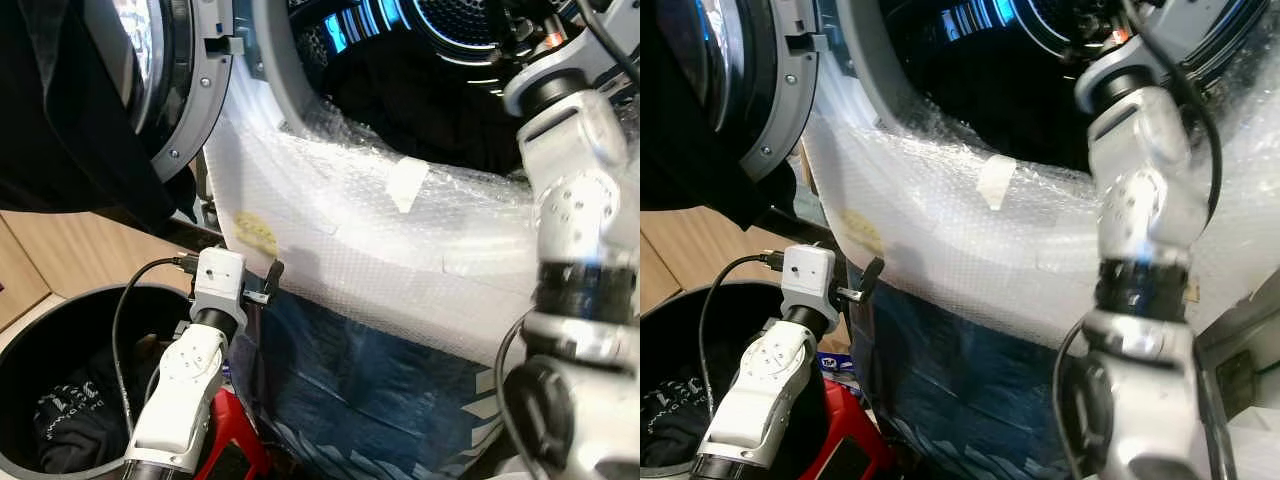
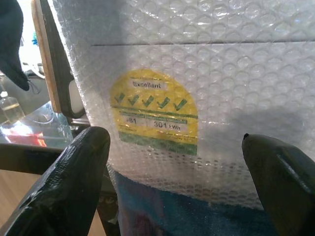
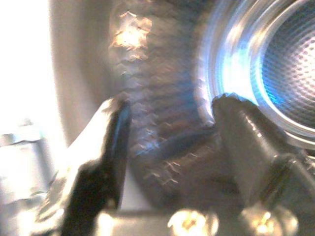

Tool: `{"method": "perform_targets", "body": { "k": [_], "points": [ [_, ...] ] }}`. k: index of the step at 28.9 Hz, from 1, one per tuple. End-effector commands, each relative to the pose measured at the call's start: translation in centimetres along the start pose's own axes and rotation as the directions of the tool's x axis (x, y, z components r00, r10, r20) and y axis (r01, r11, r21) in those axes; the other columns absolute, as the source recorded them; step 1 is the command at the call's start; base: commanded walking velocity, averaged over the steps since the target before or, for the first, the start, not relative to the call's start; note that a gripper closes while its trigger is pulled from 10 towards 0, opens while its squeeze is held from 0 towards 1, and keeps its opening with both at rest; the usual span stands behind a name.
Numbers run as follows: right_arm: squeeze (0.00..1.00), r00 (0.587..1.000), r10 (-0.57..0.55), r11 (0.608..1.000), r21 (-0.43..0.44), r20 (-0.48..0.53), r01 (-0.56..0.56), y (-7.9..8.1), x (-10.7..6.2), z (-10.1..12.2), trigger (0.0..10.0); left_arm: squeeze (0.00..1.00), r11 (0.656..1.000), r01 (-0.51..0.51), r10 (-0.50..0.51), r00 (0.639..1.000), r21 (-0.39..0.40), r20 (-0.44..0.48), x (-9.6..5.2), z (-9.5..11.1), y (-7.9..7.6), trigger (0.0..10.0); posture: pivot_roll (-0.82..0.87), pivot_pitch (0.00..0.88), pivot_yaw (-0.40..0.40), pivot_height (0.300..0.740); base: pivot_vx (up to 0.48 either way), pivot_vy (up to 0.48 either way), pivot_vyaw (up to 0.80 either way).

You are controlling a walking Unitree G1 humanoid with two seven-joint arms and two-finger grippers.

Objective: Clothes washing

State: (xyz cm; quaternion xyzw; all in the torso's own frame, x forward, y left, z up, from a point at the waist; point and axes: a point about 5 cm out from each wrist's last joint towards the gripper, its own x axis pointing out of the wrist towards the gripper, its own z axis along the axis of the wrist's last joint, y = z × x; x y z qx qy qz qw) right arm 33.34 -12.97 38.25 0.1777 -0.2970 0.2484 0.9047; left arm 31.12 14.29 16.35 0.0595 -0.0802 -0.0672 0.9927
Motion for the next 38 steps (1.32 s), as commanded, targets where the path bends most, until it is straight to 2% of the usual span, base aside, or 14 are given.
{"method": "perform_targets", "body": {
  "k": [1,6,9,13,16,20,21,23,24,27,29,32,35,38],
  "points": [
    [0.00,0.988,0.132,0.991,0.017,0.078,-0.133,2.1,-1.0,1.3,10.0,0.00,1.000,0.001,-0.001,1.000,-0.001,0.010,-0.2,0.0,-0.1,10.0,-0.01,0.000,-0.039,0.740,0.000,0.000,0.00],
    [0.00,0.944,0.323,0.945,0.028,0.073,-0.325,4.7,-3.5,1.0,10.0,0.00,1.000,0.001,-0.001,1.000,0.000,0.008,-0.4,-0.1,-0.1,10.0,-0.01,0.000,-0.031,0.740,0.000,0.000,0.00],
    [0.00,0.886,0.462,0.882,0.087,0.040,-0.464,6.1,-5.8,0.3,10.0,0.00,1.000,0.008,-0.008,1.000,0.007,0.004,-0.5,-0.2,-0.1,10.0,-0.01,0.000,-0.032,0.740,0.000,0.000,0.00],
    [0.00,0.822,0.570,0.811,0.168,-0.011,-0.560,7.1,-8.2,-0.7,10.0,0.00,1.000,0.004,-0.004,1.000,0.010,0.007,-0.5,-0.2,0.0,10.0,-0.02,0.000,-0.031,0.740,0.000,0.000,0.00],
    [0.00,0.795,0.594,0.798,0.206,-0.121,-0.566,6.7,-10.2,-3.2,10.0,0.00,1.000,-0.002,0.002,1.000,0.012,0.011,-0.5,-0.2,0.1,10.0,-0.02,0.000,-0.032,0.740,0.000,0.000,0.00],
    [0.00,0.825,0.522,0.834,0.335,-0.218,-0.439,5.8,-12.6,-6.9,10.0,0.00,1.000,-0.010,0.009,1.000,0.012,0.014,-0.7,-0.1,0.1,10.0,-0.01,0.000,-0.034,0.740,0.000,0.000,0.00],
    [0.00,0.843,0.466,0.844,0.420,-0.268,-0.333,5.2,-14.2,-9.0,10.0,0.00,1.000,-0.016,0.015,1.000,0.014,0.013,-0.8,-0.2,0.2,10.0,-0.01,0.000,-0.034,0.740,0.000,0.000,0.00],
    [0.00,0.823,0.419,0.857,0.466,-0.384,-0.219,4.3,-16.9,-12.2,10.0,0.00,1.000,-0.021,0.020,1.000,0.017,0.012,-0.9,-0.3,0.4,10.0,-0.01,0.000,-0.032,0.740,0.000,0.000,0.00],
    [0.00,0.823,0.419,0.857,0.466,-0.384,-0.219,4.3,-16.9,-12.2,10.0,0.00,1.000,-0.021,0.020,1.000,0.017,0.012,-0.9,-0.3,0.4,10.0,-0.01,0.000,-0.032,0.740,0.000,0.000,0.00],
    [0.00,0.768,0.341,0.886,0.458,-0.542,-0.070,2.6,-21.1,-16.2,10.0,0.00,1.000,-0.024,0.024,1.000,0.018,0.013,-1.0,-0.3,0.5,10.0,-0.01,0.000,-0.026,0.740,0.000,0.000,0.00],
    [0.00,0.690,0.171,0.918,0.368,-0.704,0.148,0.0,-25.4,-19.7,10.0,0.00,0.999,-0.025,0.025,1.000,0.020,0.013,-1.0,-0.2,0.6,10.0,0.00,0.000,-0.023,0.740,0.000,0.000,0.00],
    [0.00,0.594,0.026,0.924,0.247,-0.804,0.292,-2.1,-28.8,-21.7,10.0,0.00,0.999,-0.031,0.031,0.999,0.016,0.006,-1.0,-0.3,0.8,10.0,0.00,0.000,-0.023,0.740,0.000,0.000,0.00],
    [0.00,0.488,-0.165,0.866,0.112,-0.857,0.488,-4.6,-32.6,-23.1,10.0,0.00,0.999,-0.033,0.033,0.999,0.024,-0.013,-1.5,-0.7,1.1,10.0,0.00,0.011,-0.018,0.740,0.000,0.000,0.00],
    [0.00,0.307,-0.368,0.784,-0.116,-0.878,0.610,-6.5,-36.0,-23.7,10.0,0.00,0.999,-0.043,0.044,0.998,0.014,-0.055,-2.2,-1.7,1.4,10.0,0.00,0.016,-0.013,0.740,0.000,0.000,0.00]
  ]
}}
